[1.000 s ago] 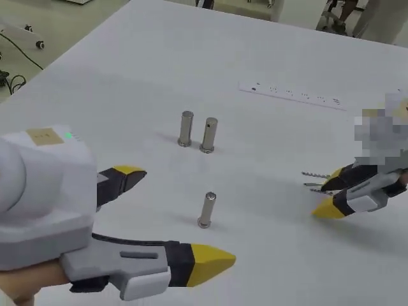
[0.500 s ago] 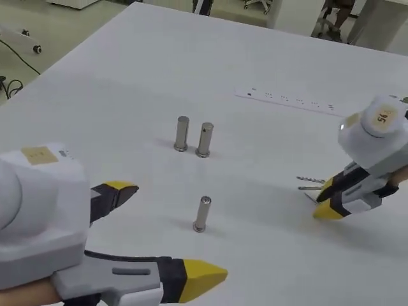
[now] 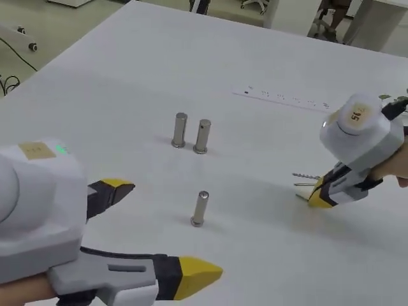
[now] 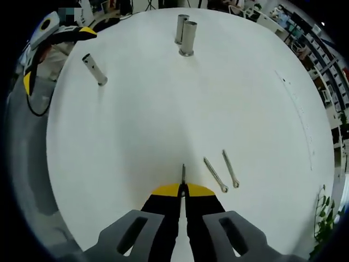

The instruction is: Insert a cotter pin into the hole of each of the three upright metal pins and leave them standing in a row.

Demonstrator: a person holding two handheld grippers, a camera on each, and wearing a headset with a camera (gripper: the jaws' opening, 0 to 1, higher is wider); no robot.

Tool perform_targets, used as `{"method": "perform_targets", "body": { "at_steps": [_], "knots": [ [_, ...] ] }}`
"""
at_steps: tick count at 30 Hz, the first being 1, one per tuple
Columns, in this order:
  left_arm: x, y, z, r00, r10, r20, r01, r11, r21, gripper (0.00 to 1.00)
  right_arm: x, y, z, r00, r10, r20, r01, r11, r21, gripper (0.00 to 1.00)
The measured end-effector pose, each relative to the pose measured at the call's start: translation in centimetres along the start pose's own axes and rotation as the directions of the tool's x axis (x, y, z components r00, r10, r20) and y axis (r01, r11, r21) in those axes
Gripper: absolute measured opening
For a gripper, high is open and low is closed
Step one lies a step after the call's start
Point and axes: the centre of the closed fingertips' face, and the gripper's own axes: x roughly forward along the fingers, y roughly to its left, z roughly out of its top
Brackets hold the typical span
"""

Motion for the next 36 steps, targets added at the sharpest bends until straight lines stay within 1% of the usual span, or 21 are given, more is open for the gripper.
{"method": "perform_targets", "body": {
  "at_steps": [3,5,6,10,11,14,17,21,25,30,33,36],
  "knots": [
    [-0.2,0.1,-0.2,1.0000,0.003,0.000,-0.003,1.000,-0.006,0.99,0.0,0.0,-0.1,0.9997,-0.024,0.001,0.024,0.999,-0.021,0.03],
    [-0.2,0.0,-0.5,1.0000,-0.002,-0.009,0.002,0.999,-0.047,1.00,0.0,0.1,-0.1,0.9991,-0.043,0.003,0.043,0.998,-0.036,0.03],
    [-0.3,0.1,-0.5,1.0000,-0.004,-0.006,0.004,0.998,-0.063,1.00,0.0,0.1,-0.1,0.9988,-0.049,0.004,0.049,0.998,-0.044,0.02],
    [-0.6,0.1,-0.4,1.0000,0.006,0.000,-0.006,0.999,-0.054,1.00,-0.1,-0.1,-0.1,0.9980,-0.059,0.023,0.060,0.998,-0.035,0.02],
    [-0.7,0.2,-0.4,1.0000,0.008,0.000,-0.008,0.998,-0.056,1.00,-0.1,-0.2,-0.1,0.9975,-0.060,0.036,0.061,0.998,-0.016,0.02],
    [-1.0,0.2,-0.2,0.9999,0.012,0.005,-0.012,0.999,-0.052,1.00,-0.2,-0.2,-0.2,0.9975,-0.055,0.043,0.055,0.998,0.011,0.02],
    [-1.0,0.2,-0.2,0.9999,0.011,-0.003,-0.011,0.998,-0.055,1.00,-0.3,0.2,-0.4,0.9971,-0.061,0.046,0.061,0.998,-0.012,0.02],
    [-0.9,0.2,0.0,0.9999,0.008,-0.012,-0.008,1.000,-0.021,1.00,-0.8,0.6,-0.4,0.9957,-0.068,0.062,0.070,0.997,-0.032,0.02],
    [-0.8,0.3,0.3,0.9998,0.004,-0.018,-0.005,1.000,-0.008,1.00,-1.4,1.1,-0.5,0.9947,-0.065,0.080,0.068,0.997,-0.036,0.02],
    [-0.7,0.3,0.7,0.9998,0.003,-0.021,-0.003,1.000,-0.011,1.00,-2.2,1.6,-0.3,0.9905,-0.071,0.118,0.076,0.997,-0.035,0.02],
    [-0.8,0.2,1.1,1.0000,0.000,-0.009,0.000,1.000,-0.011,0.94,-2.9,2.0,-0.1,0.9841,-0.086,0.155,0.090,0.996,-0.023,0.02],
    [-0.7,0.1,1.4,1.0000,-0.006,-0.007,0.006,1.000,-0.002,0.94,-3.4,2.6,0.0,0.9795,-0.092,0.179,0.097,0.995,-0.021,0.02]
  ]
}}
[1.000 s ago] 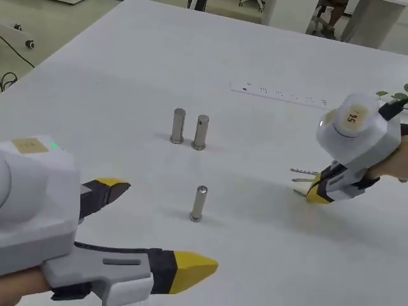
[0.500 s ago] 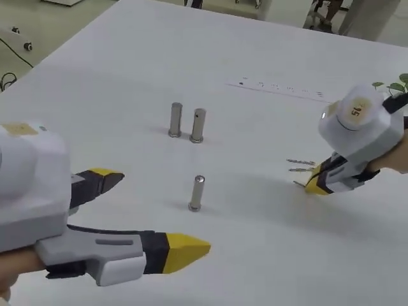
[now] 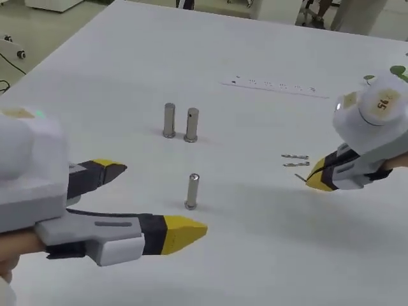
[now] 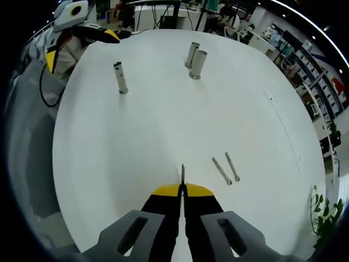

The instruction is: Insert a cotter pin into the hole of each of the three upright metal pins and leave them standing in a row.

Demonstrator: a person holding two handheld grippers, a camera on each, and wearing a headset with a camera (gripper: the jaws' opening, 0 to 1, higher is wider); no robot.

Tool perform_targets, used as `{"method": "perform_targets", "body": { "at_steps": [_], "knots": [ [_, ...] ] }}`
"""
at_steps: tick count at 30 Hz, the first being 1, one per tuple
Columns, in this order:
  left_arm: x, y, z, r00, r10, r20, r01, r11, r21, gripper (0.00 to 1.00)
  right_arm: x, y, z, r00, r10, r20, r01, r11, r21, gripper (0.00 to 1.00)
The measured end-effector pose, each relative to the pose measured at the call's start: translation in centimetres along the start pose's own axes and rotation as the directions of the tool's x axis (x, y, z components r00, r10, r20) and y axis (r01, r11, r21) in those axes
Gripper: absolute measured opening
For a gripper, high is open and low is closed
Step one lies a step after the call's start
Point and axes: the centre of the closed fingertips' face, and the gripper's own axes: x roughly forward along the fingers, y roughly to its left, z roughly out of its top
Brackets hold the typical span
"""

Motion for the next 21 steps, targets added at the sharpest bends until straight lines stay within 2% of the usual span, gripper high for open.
{"method": "perform_targets", "body": {
  "at_steps": [8,11,15,16,17,21],
  "knots": [
    [0.6,-0.1,0.1,0.9998,-0.018,-0.008,0.018,0.999,-0.032,0.86,-2.0,1.9,0.7,0.9963,-0.036,0.078,0.038,0.999,-0.023,0.02],
    [0.8,-0.3,0.2,0.9996,-0.028,-0.007,0.027,0.999,-0.032,0.84,-2.4,2.4,0.7,0.9945,-0.049,0.092,0.053,0.998,-0.036,0.02],
    [1.4,-0.5,0.5,0.9994,-0.034,-0.005,0.034,0.998,-0.044,0.82,-2.6,3.2,0.9,0.9914,-0.055,0.119,0.058,0.998,-0.021,0.02],
    [1.5,-0.5,0.5,0.9994,-0.035,-0.005,0.035,0.998,-0.051,0.81,-2.7,3.2,1.1,0.9893,-0.070,0.128,0.075,0.997,-0.032,0.02],
    [1.6,-0.6,0.5,0.9990,-0.044,-0.005,0.044,0.997,-0.067,0.79,-2.9,2.9,1.3,0.9860,-0.101,0.132,0.112,0.991,-0.075,0.02],
    [2.1,-0.8,1.0,0.9983,-0.056,0.012,0.057,0.994,-0.095,0.72,-3.8,3.4,2.4,0.9733,-0.145,0.178,0.161,0.984,-0.077,0.02]
  ]
}}
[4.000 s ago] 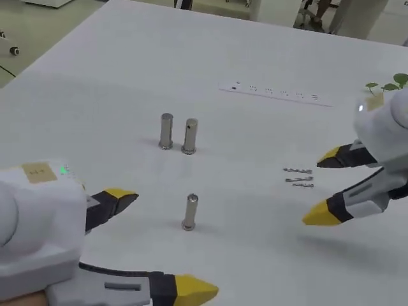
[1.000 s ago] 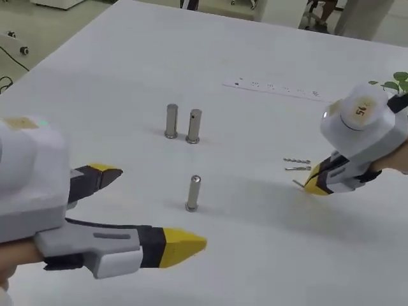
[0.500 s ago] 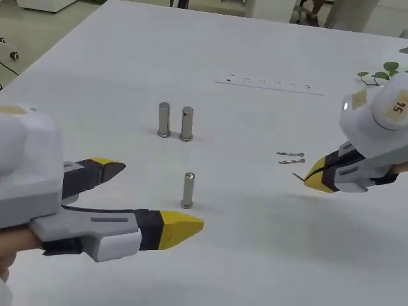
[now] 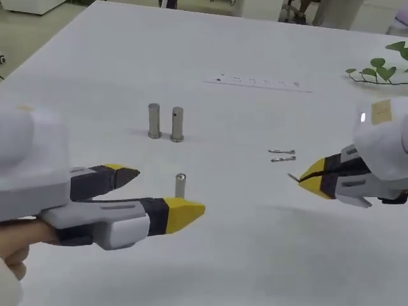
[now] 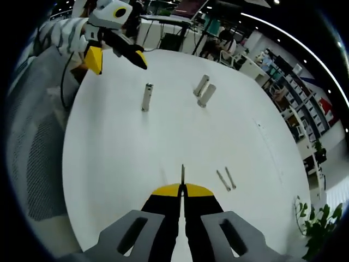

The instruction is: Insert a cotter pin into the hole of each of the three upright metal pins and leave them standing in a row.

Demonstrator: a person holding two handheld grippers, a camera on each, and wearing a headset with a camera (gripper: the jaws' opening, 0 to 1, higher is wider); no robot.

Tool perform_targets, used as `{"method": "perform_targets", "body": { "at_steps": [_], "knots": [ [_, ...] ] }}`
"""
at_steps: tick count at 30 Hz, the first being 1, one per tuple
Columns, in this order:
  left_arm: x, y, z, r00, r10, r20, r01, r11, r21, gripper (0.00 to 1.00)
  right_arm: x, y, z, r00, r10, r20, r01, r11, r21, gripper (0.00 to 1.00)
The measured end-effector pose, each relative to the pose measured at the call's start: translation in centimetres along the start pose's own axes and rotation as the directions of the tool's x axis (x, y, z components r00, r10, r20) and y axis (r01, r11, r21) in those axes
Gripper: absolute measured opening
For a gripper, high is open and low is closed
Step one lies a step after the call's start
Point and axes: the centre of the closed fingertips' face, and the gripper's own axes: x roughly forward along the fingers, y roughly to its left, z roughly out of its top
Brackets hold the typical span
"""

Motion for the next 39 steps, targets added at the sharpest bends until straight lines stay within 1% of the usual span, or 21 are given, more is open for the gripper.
{"method": "perform_targets", "body": {
  "at_steps": [2,4,6,8,9,12,14,16,17,18,20,23,24,25,28,30,33,36,38,39],
  "knots": [
    [0.3,-0.2,0.1,0.9999,-0.012,0.003,0.012,1.000,-0.017,0.66,-0.3,0.1,0.5,0.9998,-0.018,0.010,0.018,1.000,-0.019,0.02],
    [0.5,-0.5,0.5,0.9994,-0.022,0.027,0.023,1.000,-0.014,0.58,-0.5,0.2,0.8,0.9995,-0.026,0.019,0.026,0.999,-0.024,0.02],
    [0.7,-0.8,0.7,0.9987,-0.031,0.040,0.031,0.999,-0.013,0.53,-0.8,0.6,1.4,0.9990,-0.030,0.033,0.031,0.999,-0.030,0.02],
    [1.0,-1.4,0.8,0.9971,-0.062,0.043,0.063,0.998,-0.024,0.53,-0.7,0.5,1.5,0.9986,-0.032,0.042,0.034,0.999,-0.039,0.02],
    [1.2,-1.7,0.8,0.9965,-0.074,0.039,0.076,0.996,-0.041,0.55,-0.7,0.7,1.7,0.9984,-0.034,0.045,0.036,0.998,-0.046,0.02],
    [1.7,-2.1,0.7,0.9955,-0.088,0.034,0.090,0.994,-0.058,0.57,-0.8,1.2,2.1,0.9980,-0.034,0.053,0.038,0.997,-0.062,0.02],
    [2.1,-2.7,0.7,0.9937,-0.109,0.026,0.111,0.991,-0.075,0.57,-0.8,1.6,2.5,0.9977,-0.036,0.058,0.041,0.995,-0.087,0.02],
    [2.5,-3.6,0.2,0.9891,-0.147,-0.013,0.144,0.980,-0.140,0.57,-0.6,1.7,2.8,0.9975,-0.040,0.058,0.048,0.990,-0.132,0.02],
    [2.9,-3.9,0.3,0.9868,-0.162,-0.012,0.158,0.977,-0.146,0.57,-0.6,1.9,3.0,0.9974,-0.040,0.060,0.049,0.984,-0.172,0.02],
    [3.1,-4.0,0.4,0.9871,-0.160,-0.005,0.158,0.977,-0.140,0.55,-0.5,2.3,3.0,0.9978,-0.037,0.056,0.046,0.985,-0.166,0.02],
    [3.6,-4.7,0.4,0.9815,-0.191,-0.013,0.186,0.968,-0.168,0.51,-0.4,2.7,3.3,0.9978,-0.031,0.057,0.041,0.983,-0.180,0.02],
    [4.2,-5.4,0.4,0.9757,-0.218,-0.020,0.209,0.956,-0.205,0.47,-0.4,3.2,3.7,0.9976,-0.027,0.064,0.039,0.979,-0.201,0.02],
    [4.4,-5.8,0.4,0.9717,-0.236,-0.016,0.226,0.947,-0.228,0.44,-0.4,3.5,4.0,0.9974,-0.025,0.067,0.039,0.978,-0.207,0.02],
    [4.6,-6.0,0.5,0.9700,-0.243,-0.011,0.233,0.941,-0.244,0.43,-0.4,3.6,4.1,0.9973,-0.025,0.068,0.038,0.977,-0.211,0.02],
    [5.0,-6.2,0.6,0.9692,-0.246,-0.007,0.237,0.940,-0.245,0.40,-0.4,4.2,4.7,0.9971,-0.026,0.072,0.042,0.971,-0.236,0.02],
    [5.2,-6.3,0.5,0.9683,-0.249,-0.016,0.239,0.942,-0.235,0.38,-0.4,4.6,5.1,0.9965,-0.023,0.081,0.043,0.967,-0.250,0.02],
    [5.5,-6.7,0.3,0.9644,-0.263,-0.029,0.250,0.941,-0.230,0.29,-0.3,4.8,5.6,0.9961,-0.043,0.077,0.067,0.940,-0.334,0.02],
    [5.7,-7.1,0.0,0.9610,-0.274,-0.041,0.259,0.942,-0.213,0.27,-0.3,5.1,6.0,0.9956,-0.044,0.083,0.070,0.938,-0.339,0.02],
    [5.8,-7.1,-0.1,0.9609,-0.274,-0.043,0.258,0.942,-0.215,0.25,-0.3,5.3,6.3,0.9954,-0.037,0.089,0.065,0.938,-0.341,0.02],
    [5.8,-7.1,-0.1,0.9605,-0.275,-0.041,0.260,0.940,-0.222,0.23,-0.2,5.5,6.4,0.9954,-0.035,0.089,0.064,0.934,-0.352,0.02]
  ]
}}
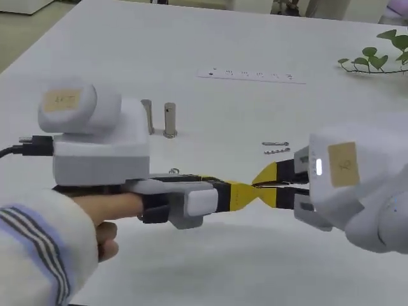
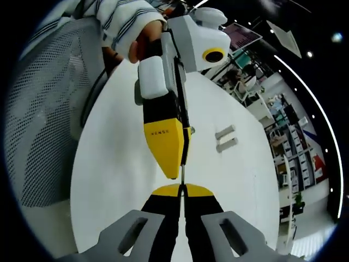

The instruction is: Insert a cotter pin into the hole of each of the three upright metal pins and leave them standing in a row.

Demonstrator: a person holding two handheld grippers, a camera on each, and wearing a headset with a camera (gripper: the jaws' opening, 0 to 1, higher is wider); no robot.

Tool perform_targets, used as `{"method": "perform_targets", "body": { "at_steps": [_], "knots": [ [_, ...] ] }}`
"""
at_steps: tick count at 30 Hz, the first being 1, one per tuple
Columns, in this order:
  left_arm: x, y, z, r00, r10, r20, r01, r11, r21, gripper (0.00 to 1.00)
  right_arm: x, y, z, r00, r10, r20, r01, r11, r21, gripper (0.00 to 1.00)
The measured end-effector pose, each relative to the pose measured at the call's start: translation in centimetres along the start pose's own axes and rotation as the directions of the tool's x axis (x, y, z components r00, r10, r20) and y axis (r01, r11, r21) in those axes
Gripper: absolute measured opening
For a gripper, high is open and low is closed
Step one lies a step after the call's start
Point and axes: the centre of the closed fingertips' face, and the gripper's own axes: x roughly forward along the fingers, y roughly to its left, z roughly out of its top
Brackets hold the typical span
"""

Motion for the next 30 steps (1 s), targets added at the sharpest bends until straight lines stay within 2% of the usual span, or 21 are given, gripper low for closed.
{"method": "perform_targets", "body": {
  "at_steps": [3,7,9,14,18,21,23,30],
  "knots": [
    [0.22,0.20,0.02,1.0000,0.004,0.004,-0.004,1.000,-0.011,0.12,0.04,0.09,0.20,1.0000,0.002,-0.002,-0.002,1.000,-0.020,0.02],
    [0.47,0.04,-0.09,1.0000,-0.003,-0.003,0.003,1.000,-0.006,0.11,0.08,0.08,0.25,1.0000,0.005,-0.006,-0.005,0.999,-0.039,0.02],
    [0.58,0.03,-0.14,1.0000,0.000,-0.008,0.000,1.000,0.002,0.06,0.06,0.07,0.17,0.9999,0.004,-0.010,-0.005,0.999,-0.048,0.02],
    [0.68,0.05,0.02,1.0000,0.001,0.002,-0.001,1.000,-0.011,0.04,-0.06,0.15,0.08,0.9999,0.012,-0.007,-0.012,0.999,-0.039,0.02],
    [0.77,0.12,-0.04,1.0000,0.006,-0.007,-0.006,1.000,-0.007,0.02,-0.22,0.00,0.02,1.0000,0.006,-0.007,-0.007,0.999,-0.036,0.02],
    [0.92,0.11,0.10,1.0000,0.005,0.005,-0.005,0.998,-0.069,0.01,-0.28,-0.04,0.03,0.9999,0.006,-0.008,-0.007,0.999,-0.040,0.02],
    [0.96,0.20,0.14,0.9999,0.009,0.008,-0.008,0.998,-0.066,0.01,-0.31,-0.11,-0.02,0.9999,0.004,-0.012,-0.005,0.999,-0.042,0.02],
    [0.90,0.10,-0.26,0.9995,0.001,-0.031,-0.003,0.999,-0.049,0.01,-0.32,0.11,0.05,0.9998,0.015,-0.010,-0.016,0.999,-0.047,0.02]
  ]
}}
